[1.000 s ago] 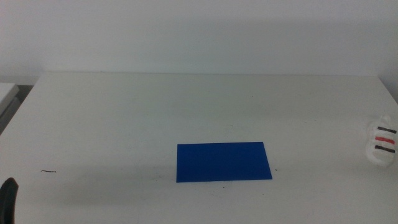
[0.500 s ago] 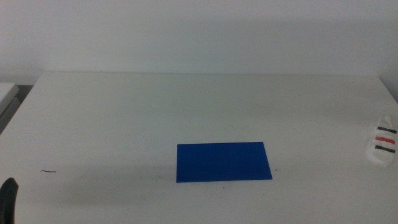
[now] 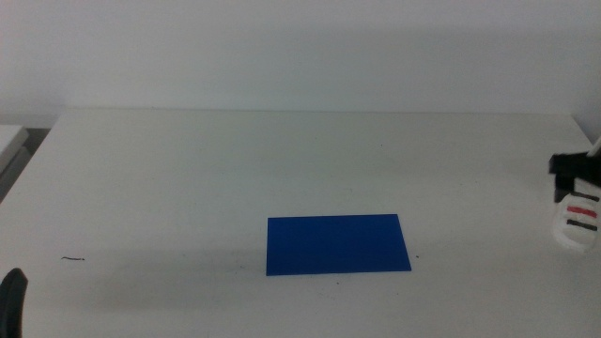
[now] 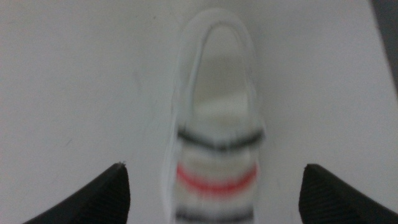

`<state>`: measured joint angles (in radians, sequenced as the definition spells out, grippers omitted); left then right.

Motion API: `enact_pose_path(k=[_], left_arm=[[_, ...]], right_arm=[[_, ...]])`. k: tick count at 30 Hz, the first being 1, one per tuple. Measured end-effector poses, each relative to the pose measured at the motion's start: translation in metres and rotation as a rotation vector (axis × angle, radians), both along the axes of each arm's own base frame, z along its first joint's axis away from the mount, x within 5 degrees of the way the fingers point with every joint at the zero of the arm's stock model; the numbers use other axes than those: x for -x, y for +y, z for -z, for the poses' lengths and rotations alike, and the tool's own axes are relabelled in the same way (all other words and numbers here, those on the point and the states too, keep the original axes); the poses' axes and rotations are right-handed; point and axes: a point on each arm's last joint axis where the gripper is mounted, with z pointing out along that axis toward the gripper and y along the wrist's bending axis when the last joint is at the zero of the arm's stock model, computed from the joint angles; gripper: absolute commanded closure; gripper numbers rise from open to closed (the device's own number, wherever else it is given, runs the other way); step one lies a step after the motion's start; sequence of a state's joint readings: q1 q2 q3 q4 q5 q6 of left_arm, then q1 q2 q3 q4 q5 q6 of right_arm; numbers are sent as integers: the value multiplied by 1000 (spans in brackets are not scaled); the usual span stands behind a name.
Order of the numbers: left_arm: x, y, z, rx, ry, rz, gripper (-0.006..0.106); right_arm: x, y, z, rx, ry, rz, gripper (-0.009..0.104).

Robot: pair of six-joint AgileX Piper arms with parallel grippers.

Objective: Use one arm to grab the shoe from the table and place it on the mat.

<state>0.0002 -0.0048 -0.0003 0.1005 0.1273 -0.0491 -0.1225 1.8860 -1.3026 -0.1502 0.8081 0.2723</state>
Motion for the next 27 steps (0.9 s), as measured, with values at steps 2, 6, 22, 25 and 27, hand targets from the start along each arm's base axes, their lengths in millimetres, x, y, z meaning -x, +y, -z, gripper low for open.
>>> enact_pose_path(k=[2,6,22,25,27], left_arm=[[0,0,0,0,0,0,7],[0,0,0,0,0,0,7],[0,0,0,0,0,0,7],[0,0,0,0,0,0,7],[0,0,0,0,0,0,7]], right_arm=[[-8,-2,19,11,9,-8,5],[-17,-5,40,22,2,22,7],[-8,82,-12,5,-61,1,87],[-4,152,-31,-31,-112,-108,87],[1,199,-35,-66,-117,-166,87]])
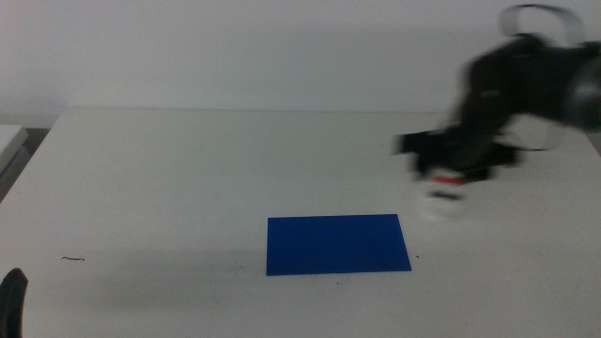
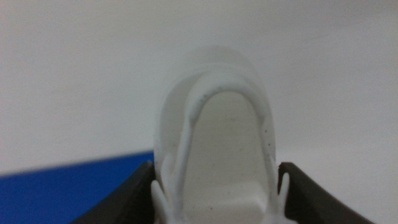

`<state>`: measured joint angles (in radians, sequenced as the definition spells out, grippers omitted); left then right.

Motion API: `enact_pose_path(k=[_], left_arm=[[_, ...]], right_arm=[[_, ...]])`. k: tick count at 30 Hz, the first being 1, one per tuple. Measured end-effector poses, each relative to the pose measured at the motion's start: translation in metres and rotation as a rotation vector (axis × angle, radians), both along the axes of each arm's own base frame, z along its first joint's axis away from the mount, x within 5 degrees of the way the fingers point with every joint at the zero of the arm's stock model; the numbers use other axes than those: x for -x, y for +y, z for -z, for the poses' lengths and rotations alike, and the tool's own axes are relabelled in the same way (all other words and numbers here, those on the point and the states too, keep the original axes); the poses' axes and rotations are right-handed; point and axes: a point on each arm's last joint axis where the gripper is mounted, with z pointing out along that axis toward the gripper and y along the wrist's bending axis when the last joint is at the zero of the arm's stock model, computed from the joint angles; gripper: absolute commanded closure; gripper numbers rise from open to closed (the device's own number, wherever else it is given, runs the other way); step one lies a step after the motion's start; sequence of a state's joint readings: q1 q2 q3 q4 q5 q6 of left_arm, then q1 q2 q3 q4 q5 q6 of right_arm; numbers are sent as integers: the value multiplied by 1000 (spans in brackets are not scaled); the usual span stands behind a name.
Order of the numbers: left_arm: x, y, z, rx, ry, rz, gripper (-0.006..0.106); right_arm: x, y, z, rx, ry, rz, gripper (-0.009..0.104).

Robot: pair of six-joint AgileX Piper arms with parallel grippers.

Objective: Use one arm to grab the shoe from the table and place it on the mat.

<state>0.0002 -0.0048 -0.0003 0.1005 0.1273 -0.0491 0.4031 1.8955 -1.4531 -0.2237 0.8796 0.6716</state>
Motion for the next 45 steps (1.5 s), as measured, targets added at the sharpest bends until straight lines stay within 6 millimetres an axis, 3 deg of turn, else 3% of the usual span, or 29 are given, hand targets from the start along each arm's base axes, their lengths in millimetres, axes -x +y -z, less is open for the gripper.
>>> enact_pose_path(k=[3,5,9,25,27,37,45], left_arm=[[0,0,0,0,0,0,7],[0,0,0,0,0,0,7],[0,0,0,0,0,0,7],[0,0,0,0,0,0,7],[0,0,0,0,0,0,7],[0,0,0,0,0,0,7],[0,0,0,0,0,0,7]], right_arm=[[8,55,6,-25,23,-54,87],[13,81,10,-32,36,-74,87],[22,108,18,-44,55,-75,87],[20,113,18,-99,29,-16,88],[20,113,18,-147,33,109,88],[26,111,16,-415,92,1052,88],[34,120,18,-469,164,1172,88]])
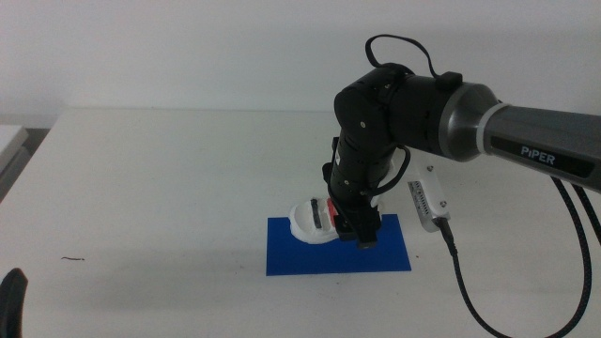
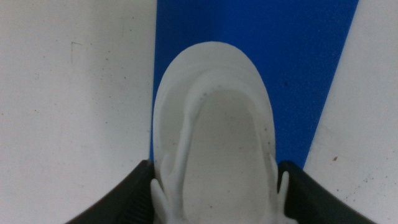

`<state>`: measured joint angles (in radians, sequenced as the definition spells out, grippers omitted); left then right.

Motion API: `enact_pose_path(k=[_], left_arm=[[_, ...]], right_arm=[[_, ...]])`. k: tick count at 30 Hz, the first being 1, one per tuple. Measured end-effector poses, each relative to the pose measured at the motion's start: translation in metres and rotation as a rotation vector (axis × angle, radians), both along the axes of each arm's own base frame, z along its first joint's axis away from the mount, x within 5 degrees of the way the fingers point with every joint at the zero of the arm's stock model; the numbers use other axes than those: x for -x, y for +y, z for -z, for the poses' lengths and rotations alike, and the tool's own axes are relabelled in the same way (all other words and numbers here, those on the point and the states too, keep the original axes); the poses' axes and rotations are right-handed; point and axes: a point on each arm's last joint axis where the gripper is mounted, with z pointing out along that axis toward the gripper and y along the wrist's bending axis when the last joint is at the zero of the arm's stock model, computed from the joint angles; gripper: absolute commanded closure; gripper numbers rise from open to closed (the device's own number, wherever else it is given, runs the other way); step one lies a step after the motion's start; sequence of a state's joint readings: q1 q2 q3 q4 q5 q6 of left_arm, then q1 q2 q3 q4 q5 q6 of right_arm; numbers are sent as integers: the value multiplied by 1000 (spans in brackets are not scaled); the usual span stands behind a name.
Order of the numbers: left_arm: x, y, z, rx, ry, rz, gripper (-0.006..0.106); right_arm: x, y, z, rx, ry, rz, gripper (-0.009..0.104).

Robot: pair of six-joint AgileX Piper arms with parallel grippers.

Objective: Use one arm to grab the shoe from the table and place it on the mat.

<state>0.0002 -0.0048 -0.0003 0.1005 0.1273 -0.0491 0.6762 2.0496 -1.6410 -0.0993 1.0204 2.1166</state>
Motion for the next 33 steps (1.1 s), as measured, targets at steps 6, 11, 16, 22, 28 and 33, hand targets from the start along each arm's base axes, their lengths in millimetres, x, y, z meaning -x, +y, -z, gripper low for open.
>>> enact_pose_path(k=[6,11,16,22,28,33], left_arm=[[0,0,0,0,0,0,7],[0,0,0,0,0,0,7],[0,0,0,0,0,0,7],[0,0,0,0,0,0,7],[0,0,0,0,0,0,7],[0,0,0,0,0,0,7]], right_arm=[[-3,3,21,24,37,1,88],[-7,6,35,24,37,-2,88],[-9,9,38,2,22,-3,81],[-9,10,38,-13,23,2,42],[-9,10,37,-11,25,0,24],[-4,0,7,39,-5,-202,24]])
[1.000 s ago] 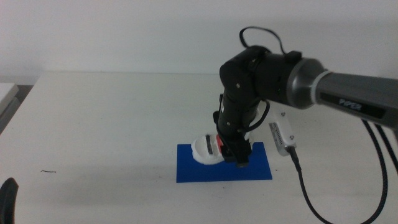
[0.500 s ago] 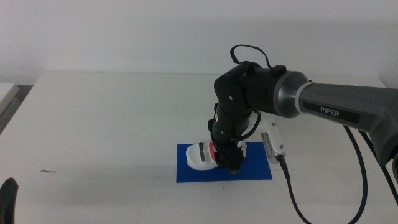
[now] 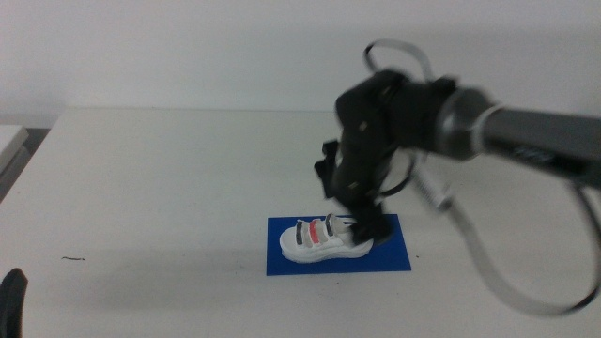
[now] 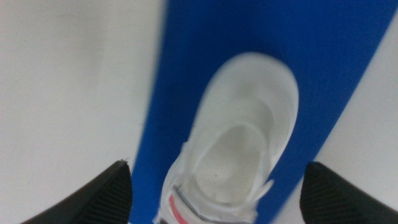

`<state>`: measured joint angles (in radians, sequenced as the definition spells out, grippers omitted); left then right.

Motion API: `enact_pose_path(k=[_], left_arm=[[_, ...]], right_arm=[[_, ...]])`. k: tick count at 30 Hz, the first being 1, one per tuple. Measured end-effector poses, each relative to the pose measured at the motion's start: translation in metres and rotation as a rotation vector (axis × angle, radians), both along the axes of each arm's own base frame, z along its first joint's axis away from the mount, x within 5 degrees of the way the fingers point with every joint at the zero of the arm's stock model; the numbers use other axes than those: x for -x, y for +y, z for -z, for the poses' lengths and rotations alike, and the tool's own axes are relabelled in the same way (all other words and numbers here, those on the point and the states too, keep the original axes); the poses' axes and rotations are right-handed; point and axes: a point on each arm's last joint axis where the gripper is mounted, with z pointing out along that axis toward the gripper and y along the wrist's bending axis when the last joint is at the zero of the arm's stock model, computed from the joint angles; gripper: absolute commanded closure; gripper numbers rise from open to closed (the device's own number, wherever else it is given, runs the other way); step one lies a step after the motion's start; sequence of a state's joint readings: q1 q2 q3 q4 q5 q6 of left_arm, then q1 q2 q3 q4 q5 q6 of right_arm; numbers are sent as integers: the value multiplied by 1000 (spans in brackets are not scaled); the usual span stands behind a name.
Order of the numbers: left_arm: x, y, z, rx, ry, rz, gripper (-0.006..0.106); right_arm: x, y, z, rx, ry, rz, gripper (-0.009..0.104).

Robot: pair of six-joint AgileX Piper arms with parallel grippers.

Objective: Use one arm to grab the shoe from the table and place it on the mat.

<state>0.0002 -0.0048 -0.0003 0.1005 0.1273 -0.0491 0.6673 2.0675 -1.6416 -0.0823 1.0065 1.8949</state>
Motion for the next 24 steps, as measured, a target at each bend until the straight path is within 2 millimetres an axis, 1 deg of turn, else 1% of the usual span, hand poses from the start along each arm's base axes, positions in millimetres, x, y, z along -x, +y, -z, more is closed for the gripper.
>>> enact_pose_path(k=[3,5,8,11,13,15,16,18,20,23,24], left_arm=[[0,0,0,0,0,0,7],[0,0,0,0,0,0,7],[0,0,0,0,0,0,7],[0,0,0,0,0,0,7],[0,0,0,0,0,0,7],[0,0,0,0,0,0,7],[0,0,0,0,0,0,7],[0,0,0,0,0,0,7],[0,0,0,0,0,0,7],[0,0,0,0,0,0,7],[0,0,0,0,0,0,7]], right_arm=[[7,-23,-40,160,-61,-363,24],[14,-37,-69,272,-105,-595,24],[23,-52,-104,375,-188,-771,24],[29,-63,-125,479,-243,-933,24],[33,-75,-135,504,-257,-1020,24],[44,-96,-143,517,-261,-1038,24],[52,-110,-144,527,-249,-1030,24],[71,-141,-143,569,-236,-993,24],[98,-174,-142,609,-265,-946,24],[136,-213,-138,622,-371,-875,24],[147,-222,-132,617,-399,-858,24]])
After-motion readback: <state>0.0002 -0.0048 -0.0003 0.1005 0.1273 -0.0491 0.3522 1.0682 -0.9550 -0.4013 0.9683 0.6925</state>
